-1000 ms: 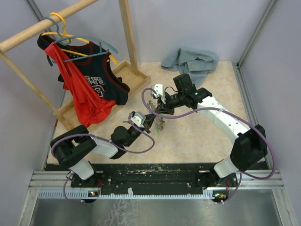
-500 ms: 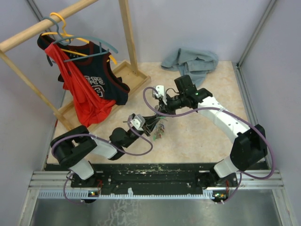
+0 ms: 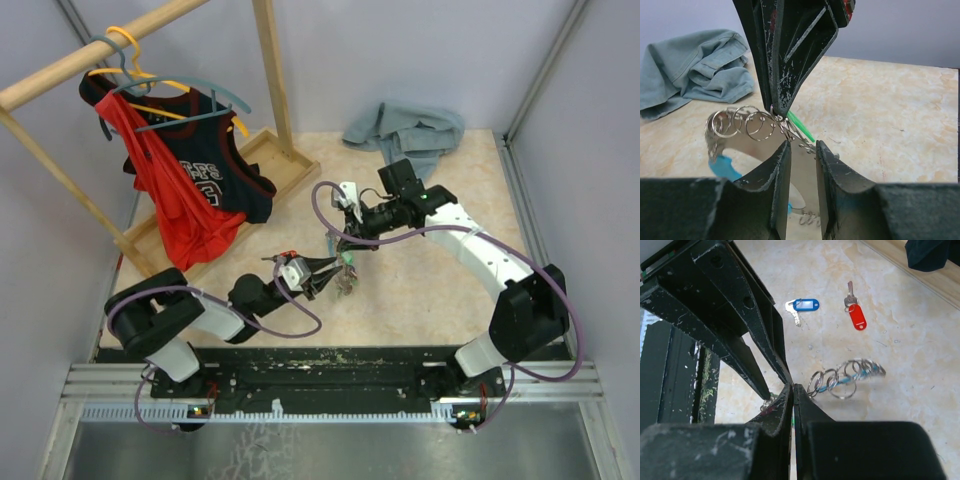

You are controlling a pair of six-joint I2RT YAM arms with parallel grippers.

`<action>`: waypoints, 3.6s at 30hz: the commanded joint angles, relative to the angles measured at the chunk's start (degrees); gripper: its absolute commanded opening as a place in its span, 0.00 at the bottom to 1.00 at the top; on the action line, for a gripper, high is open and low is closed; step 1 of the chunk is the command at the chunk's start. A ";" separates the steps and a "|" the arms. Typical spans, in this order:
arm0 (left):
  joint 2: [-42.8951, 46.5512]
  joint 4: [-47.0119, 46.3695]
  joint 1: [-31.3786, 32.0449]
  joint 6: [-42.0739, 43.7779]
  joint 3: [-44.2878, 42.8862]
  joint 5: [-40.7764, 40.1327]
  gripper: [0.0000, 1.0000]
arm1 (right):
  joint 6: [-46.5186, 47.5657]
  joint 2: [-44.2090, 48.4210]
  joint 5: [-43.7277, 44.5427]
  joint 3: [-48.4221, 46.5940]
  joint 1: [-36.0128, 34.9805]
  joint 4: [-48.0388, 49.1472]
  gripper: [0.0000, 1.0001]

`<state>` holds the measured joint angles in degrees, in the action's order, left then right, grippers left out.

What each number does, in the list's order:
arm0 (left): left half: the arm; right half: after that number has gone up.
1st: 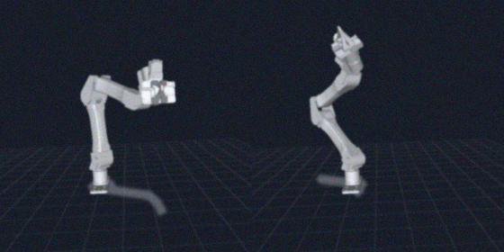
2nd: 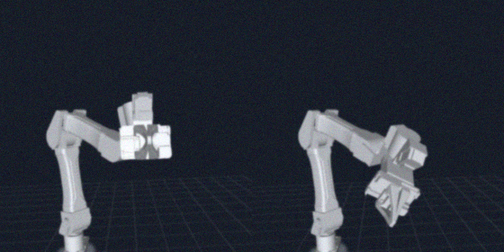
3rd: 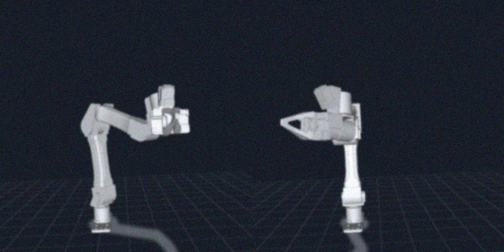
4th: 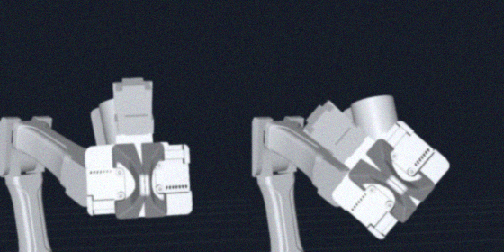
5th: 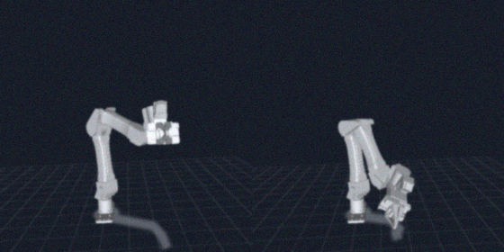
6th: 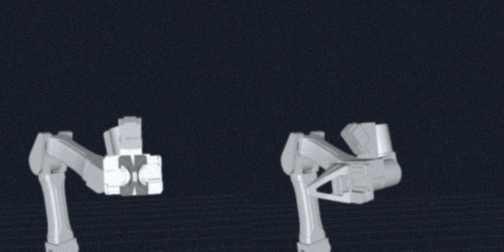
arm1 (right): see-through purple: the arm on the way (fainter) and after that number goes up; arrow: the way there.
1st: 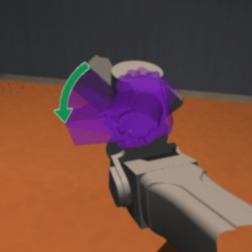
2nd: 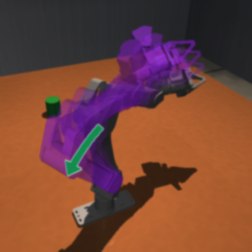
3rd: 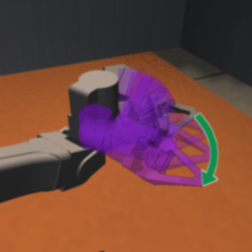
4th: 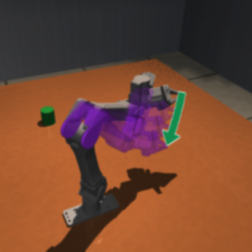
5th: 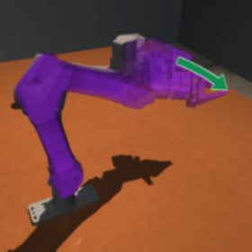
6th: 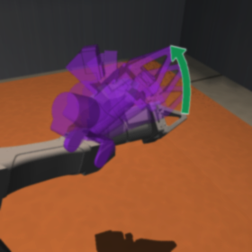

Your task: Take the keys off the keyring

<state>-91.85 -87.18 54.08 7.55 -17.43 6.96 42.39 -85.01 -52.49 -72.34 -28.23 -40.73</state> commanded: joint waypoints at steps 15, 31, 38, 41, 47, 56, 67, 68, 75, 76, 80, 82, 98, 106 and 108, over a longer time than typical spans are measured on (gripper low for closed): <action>0.77 -15.39 -7.28 -8.58 -0.95 17.75 0.27 | 4.45 2.33 -5.91 -1.31 0.98 -1.50 0.00; -1.21 -15.39 -7.19 -9.27 -2.60 14.48 0.16 | 5.15 2.39 -7.36 -1.58 0.98 -2.40 0.00; -1.57 -15.39 -7.19 -9.48 -2.96 15.32 0.11 | 5.10 2.23 -7.63 -1.31 0.96 -2.13 0.00; -1.57 -15.40 -7.15 -9.63 -3.03 14.99 0.11 | 4.97 2.06 -7.66 -1.16 0.98 -1.94 0.00; -1.57 -15.39 -7.16 -9.68 -3.11 14.04 0.10 | 4.89 1.79 -7.73 -1.14 0.81 -1.83 0.00; -1.49 -15.39 -7.19 -9.75 -3.11 12.88 0.10 | 4.72 1.44 -7.63 -0.97 0.22 -1.61 0.00; -1.49 -15.39 -7.18 -9.84 -3.07 12.11 0.13 | 4.56 0.73 -7.37 -0.88 -0.94 -1.30 0.00; -1.49 -15.39 -7.15 -9.87 -3.05 12.09 0.13 | 4.57 0.68 -7.34 -0.86 -1.03 -1.35 0.00; -1.40 -15.40 -7.16 -9.84 -2.93 12.02 0.08 | 4.59 0.63 -7.18 -0.93 -1.11 -1.30 0.00; -1.42 -15.39 -7.16 -9.85 -2.96 12.00 0.02 | 4.62 0.64 -7.12 -0.93 -1.12 -1.31 0.00; -1.35 -15.39 -7.16 -9.89 -2.96 11.93 0.00 | 4.64 0.68 -6.54 -0.94 -1.13 -1.37 0.00; -1.17 -15.40 -7.16 -9.84 -2.82 11.93 0.00 | 4.52 0.72 -6.14 -0.96 -1.08 -1.20 0.00; 5.54 -0.47 -2.59 -6.00 -5.87 -3.22 0.00 | 0.17 0.90 1.38 -1.29 -5.56 1.55 0.00; 6.89 0.57 -2.24 -7.36 -6.27 -7.14 0.00 | -1.43 0.98 4.51 -0.13 -6.43 3.82 0.00; 7.19 0.48 -2.21 -7.95 -6.23 -7.53 0.00 | -1.17 0.93 4.93 0.00 -6.49 3.86 0.00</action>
<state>-87.83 -79.02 51.66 0.25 -20.03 2.20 42.57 -84.99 -48.23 -72.40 -32.95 -36.40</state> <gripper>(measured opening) 0.005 0.005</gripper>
